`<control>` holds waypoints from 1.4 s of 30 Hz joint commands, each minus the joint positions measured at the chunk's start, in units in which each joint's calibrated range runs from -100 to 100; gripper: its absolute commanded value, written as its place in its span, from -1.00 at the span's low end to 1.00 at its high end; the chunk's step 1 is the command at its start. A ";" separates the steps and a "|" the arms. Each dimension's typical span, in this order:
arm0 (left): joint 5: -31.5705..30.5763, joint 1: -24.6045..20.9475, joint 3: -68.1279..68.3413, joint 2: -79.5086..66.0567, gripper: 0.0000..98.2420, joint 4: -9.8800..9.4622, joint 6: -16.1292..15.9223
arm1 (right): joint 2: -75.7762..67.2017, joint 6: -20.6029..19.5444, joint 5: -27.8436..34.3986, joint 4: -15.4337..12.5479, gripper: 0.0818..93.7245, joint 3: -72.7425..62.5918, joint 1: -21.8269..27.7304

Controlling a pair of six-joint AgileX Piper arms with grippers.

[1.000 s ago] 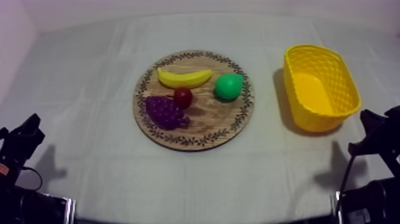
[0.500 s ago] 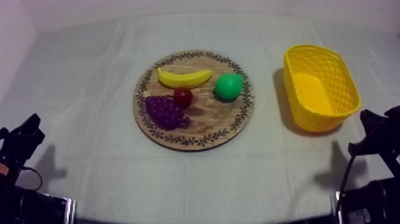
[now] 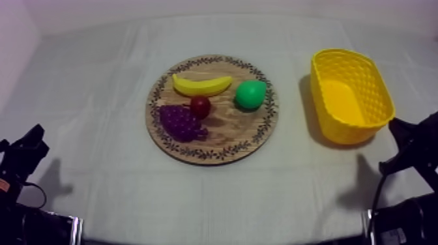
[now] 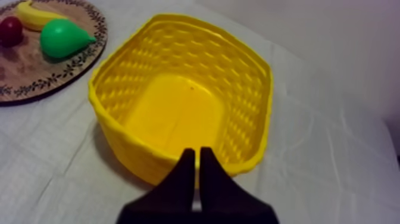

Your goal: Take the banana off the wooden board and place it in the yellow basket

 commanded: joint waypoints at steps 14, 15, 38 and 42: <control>-0.02 -0.01 0.03 -0.03 -1.00 -0.01 0.00 | 33.29 12.92 10.15 -10.24 -0.99 -35.82 0.78; -0.02 -0.01 0.03 -0.03 -1.00 -0.01 0.00 | 35.45 13.27 11.11 -10.46 -0.99 -38.28 0.38; -0.02 -0.01 0.03 -0.03 -1.00 -0.01 0.00 | 71.94 11.63 29.71 -8.72 -0.99 -78.87 -16.61; -0.02 -0.01 0.03 -0.03 -1.00 -0.01 0.00 | 77.67 11.07 31.85 -8.73 -0.99 -82.80 -20.05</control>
